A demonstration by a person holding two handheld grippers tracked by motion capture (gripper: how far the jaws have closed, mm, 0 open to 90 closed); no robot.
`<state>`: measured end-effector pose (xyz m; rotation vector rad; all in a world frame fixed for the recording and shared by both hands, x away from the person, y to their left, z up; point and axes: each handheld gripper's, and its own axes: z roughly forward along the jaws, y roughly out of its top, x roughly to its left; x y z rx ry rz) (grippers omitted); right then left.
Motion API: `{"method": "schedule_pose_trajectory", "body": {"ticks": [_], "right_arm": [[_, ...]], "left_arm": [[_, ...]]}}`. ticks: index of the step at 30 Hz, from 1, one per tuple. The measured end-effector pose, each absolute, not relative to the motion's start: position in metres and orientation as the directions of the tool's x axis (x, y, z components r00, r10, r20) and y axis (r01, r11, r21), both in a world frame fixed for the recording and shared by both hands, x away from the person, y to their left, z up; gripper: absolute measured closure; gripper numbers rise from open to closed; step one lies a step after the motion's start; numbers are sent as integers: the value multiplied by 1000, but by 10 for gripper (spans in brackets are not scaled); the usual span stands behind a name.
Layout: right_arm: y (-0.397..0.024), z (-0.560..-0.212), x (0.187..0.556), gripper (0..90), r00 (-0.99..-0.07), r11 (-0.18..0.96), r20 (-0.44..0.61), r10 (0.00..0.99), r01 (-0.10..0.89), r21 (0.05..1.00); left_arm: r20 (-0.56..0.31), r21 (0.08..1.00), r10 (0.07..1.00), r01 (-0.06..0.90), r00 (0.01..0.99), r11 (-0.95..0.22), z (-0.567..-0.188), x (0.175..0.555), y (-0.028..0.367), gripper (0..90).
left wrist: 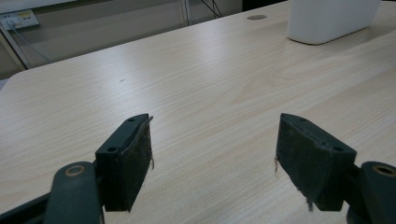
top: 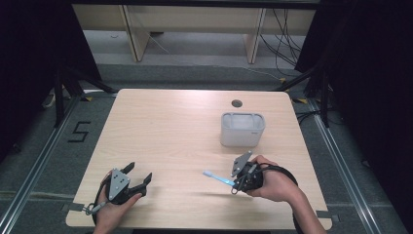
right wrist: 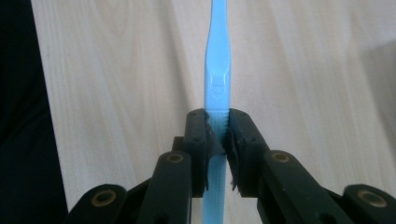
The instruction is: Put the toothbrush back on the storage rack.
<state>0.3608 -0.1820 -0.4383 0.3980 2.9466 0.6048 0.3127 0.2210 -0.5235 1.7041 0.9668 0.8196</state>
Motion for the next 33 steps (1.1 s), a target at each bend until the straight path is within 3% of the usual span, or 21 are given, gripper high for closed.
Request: {"method": "schedule_pose_trajectory", "body": {"ticks": [6, 9, 13, 27, 33], "right_arm": [[-208, -441, 360, 791, -913, 768, -56, 404, 306, 563], [-213, -442, 359, 791, -903, 738, -53, 427, 314, 597], [-226, -445, 358, 791, -861, 608, -4, 509, 357, 709], [-237, -450, 356, 790, -815, 501, 5, 580, 362, 786], [-241, -452, 353, 790, -780, 405, 41, 624, 367, 837]], "left_arm": [[82, 951, 888, 230, 453, -206, -523, 313, 221, 265], [83, 951, 887, 230, 454, -207, -523, 313, 221, 265], [81, 952, 888, 230, 453, -204, -523, 313, 221, 265], [79, 951, 889, 234, 452, -203, -523, 313, 222, 265], [78, 953, 888, 227, 452, -199, -524, 313, 222, 266]]}}
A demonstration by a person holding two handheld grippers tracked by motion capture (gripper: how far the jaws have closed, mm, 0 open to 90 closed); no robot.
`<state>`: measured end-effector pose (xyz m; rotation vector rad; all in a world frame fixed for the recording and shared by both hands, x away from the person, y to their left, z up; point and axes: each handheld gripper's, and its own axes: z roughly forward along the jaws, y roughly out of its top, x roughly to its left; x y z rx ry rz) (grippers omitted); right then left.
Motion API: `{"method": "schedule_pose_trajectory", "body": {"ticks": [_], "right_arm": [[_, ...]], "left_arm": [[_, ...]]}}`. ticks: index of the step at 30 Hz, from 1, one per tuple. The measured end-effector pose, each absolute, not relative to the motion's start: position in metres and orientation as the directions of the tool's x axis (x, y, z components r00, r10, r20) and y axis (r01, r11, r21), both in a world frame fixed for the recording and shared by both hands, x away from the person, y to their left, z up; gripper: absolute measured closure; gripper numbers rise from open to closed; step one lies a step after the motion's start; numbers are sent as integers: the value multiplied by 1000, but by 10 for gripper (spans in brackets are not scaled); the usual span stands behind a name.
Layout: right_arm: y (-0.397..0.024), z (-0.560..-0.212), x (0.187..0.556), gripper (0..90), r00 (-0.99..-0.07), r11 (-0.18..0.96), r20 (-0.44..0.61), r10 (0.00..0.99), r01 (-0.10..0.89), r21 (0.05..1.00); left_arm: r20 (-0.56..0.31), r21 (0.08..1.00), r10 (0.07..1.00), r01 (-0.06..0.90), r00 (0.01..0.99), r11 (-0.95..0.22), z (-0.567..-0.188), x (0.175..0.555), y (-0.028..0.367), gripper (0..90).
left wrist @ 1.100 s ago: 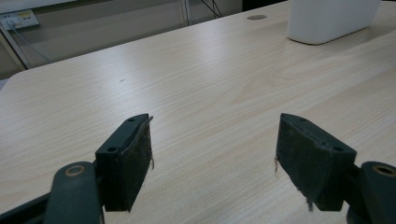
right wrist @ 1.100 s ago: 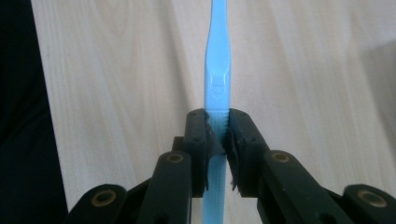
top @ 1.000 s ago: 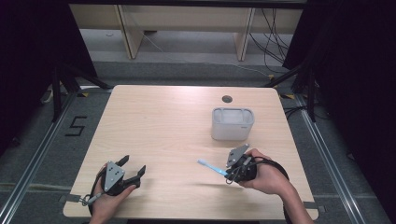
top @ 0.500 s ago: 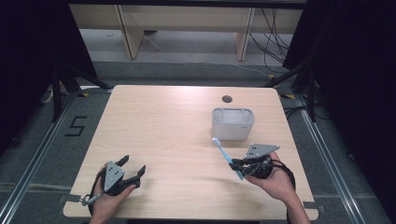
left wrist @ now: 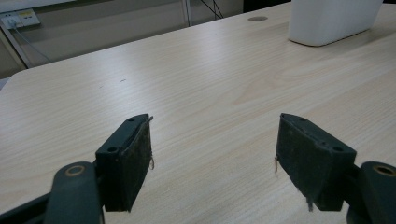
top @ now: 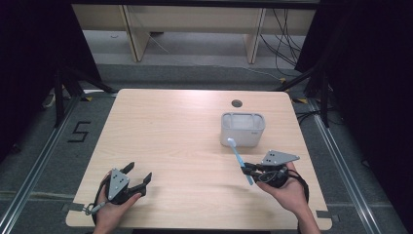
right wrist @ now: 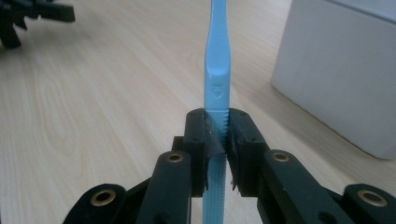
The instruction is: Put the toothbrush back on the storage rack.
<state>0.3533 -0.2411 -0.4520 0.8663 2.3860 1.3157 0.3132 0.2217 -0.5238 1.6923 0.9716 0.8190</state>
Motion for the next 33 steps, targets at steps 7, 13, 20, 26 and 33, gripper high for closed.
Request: {"method": "schedule_pose_trajectory", "body": {"ticks": [7, 13, 20, 26, 33], "right_arm": [[-250, -452, 350, 790, -711, 258, 87, 698, 363, 895], [-258, -449, 348, 790, -658, 196, 66, 750, 317, 928], [-264, -445, 345, 790, -600, 96, 115, 791, 308, 946], [-269, -442, 345, 790, -571, 80, 106, 814, 291, 953], [-271, -437, 346, 790, -532, 55, 93, 841, 255, 965]], "left_arm": [[73, 956, 888, 223, 454, -193, -524, 314, 222, 266], [75, 954, 889, 227, 452, -196, -524, 313, 222, 266], [78, 953, 890, 228, 449, -199, -524, 313, 222, 266], [80, 952, 890, 230, 449, -201, -523, 313, 222, 267], [77, 955, 889, 222, 451, -196, -524, 313, 222, 267]]}}
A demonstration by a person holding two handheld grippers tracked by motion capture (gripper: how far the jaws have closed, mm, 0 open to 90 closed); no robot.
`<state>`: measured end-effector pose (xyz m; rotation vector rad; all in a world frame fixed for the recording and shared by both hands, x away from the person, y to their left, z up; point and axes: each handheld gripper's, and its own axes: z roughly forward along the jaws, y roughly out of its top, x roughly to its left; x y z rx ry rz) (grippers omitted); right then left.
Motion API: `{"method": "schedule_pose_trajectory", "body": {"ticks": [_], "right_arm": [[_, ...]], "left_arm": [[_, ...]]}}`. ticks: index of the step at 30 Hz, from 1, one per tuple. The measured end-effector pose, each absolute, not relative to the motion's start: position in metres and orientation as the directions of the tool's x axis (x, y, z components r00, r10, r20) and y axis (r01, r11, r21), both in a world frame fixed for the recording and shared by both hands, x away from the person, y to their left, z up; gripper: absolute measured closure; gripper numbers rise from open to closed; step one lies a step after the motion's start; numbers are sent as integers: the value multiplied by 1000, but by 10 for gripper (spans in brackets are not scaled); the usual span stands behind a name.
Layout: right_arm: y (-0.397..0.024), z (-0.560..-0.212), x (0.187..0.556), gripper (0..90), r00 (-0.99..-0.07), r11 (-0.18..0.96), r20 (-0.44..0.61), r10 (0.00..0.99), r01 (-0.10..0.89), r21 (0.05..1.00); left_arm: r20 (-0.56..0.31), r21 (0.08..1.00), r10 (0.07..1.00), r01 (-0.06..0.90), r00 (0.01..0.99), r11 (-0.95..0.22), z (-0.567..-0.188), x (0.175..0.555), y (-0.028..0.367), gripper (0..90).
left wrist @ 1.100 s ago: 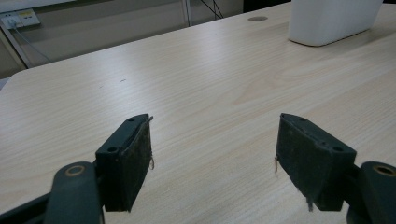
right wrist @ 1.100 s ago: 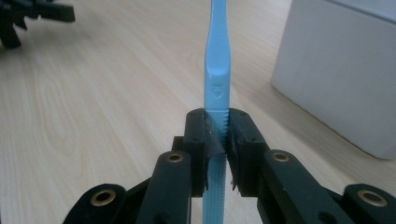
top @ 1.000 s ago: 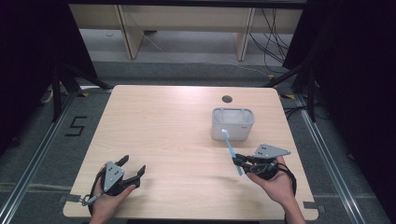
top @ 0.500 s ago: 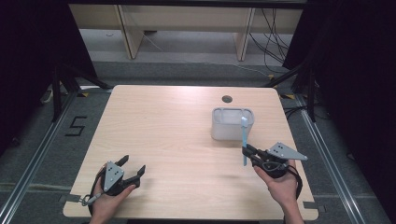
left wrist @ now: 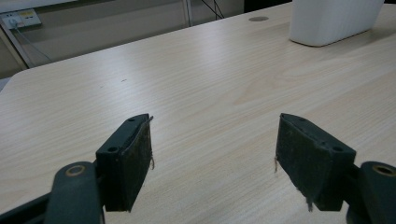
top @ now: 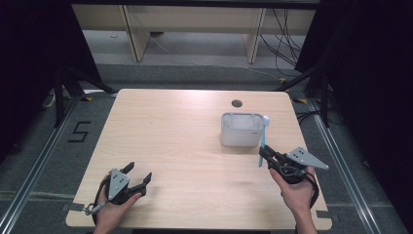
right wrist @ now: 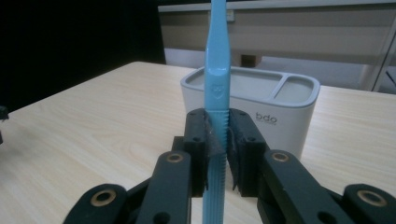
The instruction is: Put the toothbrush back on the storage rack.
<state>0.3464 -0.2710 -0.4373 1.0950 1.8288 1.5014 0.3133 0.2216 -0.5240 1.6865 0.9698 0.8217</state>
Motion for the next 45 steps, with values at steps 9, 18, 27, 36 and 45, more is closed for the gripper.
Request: {"method": "schedule_pose_trajectory", "body": {"ticks": [9, 18, 27, 36, 45], "right_arm": [[-271, -428, 350, 790, -489, 2, 118, 864, 238, 971], [-273, -423, 357, 789, -473, -10, 123, 873, 233, 972], [-272, -418, 362, 790, -458, -20, 120, 881, 218, 976], [-271, -415, 366, 789, -427, -47, 140, 893, 221, 974], [-271, -412, 372, 790, -423, -37, 112, 899, 181, 983]], "left_arm": [[77, 954, 890, 226, 449, -197, -524, 313, 222, 268], [79, 953, 890, 229, 449, -200, -523, 313, 222, 268], [76, 956, 889, 221, 451, -194, -524, 313, 222, 268], [75, 956, 889, 220, 451, -192, -524, 313, 222, 268], [72, 955, 891, 227, 448, -192, -524, 312, 222, 268]]}}
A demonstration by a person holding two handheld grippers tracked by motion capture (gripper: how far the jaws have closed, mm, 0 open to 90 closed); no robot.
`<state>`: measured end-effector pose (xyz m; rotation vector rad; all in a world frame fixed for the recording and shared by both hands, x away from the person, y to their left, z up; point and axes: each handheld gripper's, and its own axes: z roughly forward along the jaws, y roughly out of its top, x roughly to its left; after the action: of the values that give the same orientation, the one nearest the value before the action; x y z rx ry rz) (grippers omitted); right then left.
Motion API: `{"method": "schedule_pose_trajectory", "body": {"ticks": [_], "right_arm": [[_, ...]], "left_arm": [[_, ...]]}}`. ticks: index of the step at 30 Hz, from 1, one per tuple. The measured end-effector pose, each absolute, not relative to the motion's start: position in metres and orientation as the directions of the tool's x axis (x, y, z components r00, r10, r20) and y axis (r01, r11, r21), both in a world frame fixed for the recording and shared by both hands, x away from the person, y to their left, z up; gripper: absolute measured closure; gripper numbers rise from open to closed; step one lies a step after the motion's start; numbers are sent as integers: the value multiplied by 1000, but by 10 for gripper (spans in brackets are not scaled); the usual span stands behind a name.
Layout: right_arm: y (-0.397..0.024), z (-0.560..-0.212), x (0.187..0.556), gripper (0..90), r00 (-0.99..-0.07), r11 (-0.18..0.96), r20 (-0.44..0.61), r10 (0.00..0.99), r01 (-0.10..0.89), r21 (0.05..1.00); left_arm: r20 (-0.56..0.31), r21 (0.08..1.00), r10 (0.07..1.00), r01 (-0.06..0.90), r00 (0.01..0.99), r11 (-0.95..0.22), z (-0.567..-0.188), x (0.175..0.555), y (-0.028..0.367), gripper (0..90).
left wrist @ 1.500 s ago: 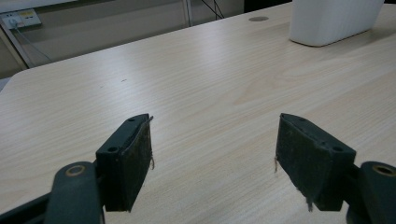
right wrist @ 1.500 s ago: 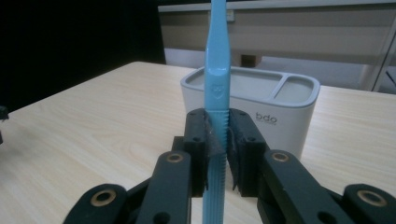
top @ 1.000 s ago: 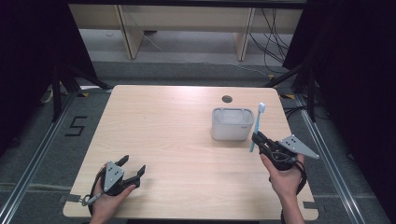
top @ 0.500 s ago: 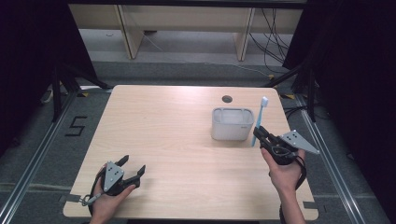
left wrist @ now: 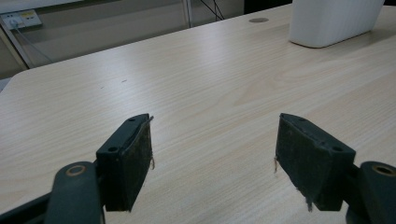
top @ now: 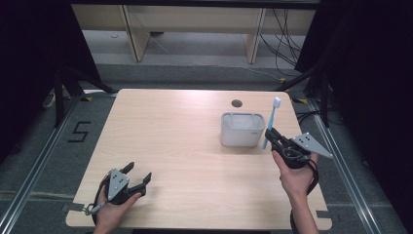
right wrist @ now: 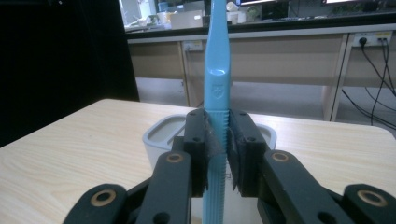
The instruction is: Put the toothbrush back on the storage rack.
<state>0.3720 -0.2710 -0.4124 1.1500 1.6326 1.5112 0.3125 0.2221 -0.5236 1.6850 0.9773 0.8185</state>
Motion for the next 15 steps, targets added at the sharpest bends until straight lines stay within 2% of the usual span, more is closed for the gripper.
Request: {"method": "schedule_pose_trajectory", "body": {"ticks": [4, 15], "right_arm": [[-270, -410, 372, 789, -406, -40, 120, 906, 199, 979], [-269, -405, 378, 789, -400, -32, 101, 911, 174, 984]], "left_arm": [[72, 957, 890, 221, 449, -189, -524, 313, 222, 268], [73, 956, 892, 224, 446, -191, -524, 312, 222, 269]]}}
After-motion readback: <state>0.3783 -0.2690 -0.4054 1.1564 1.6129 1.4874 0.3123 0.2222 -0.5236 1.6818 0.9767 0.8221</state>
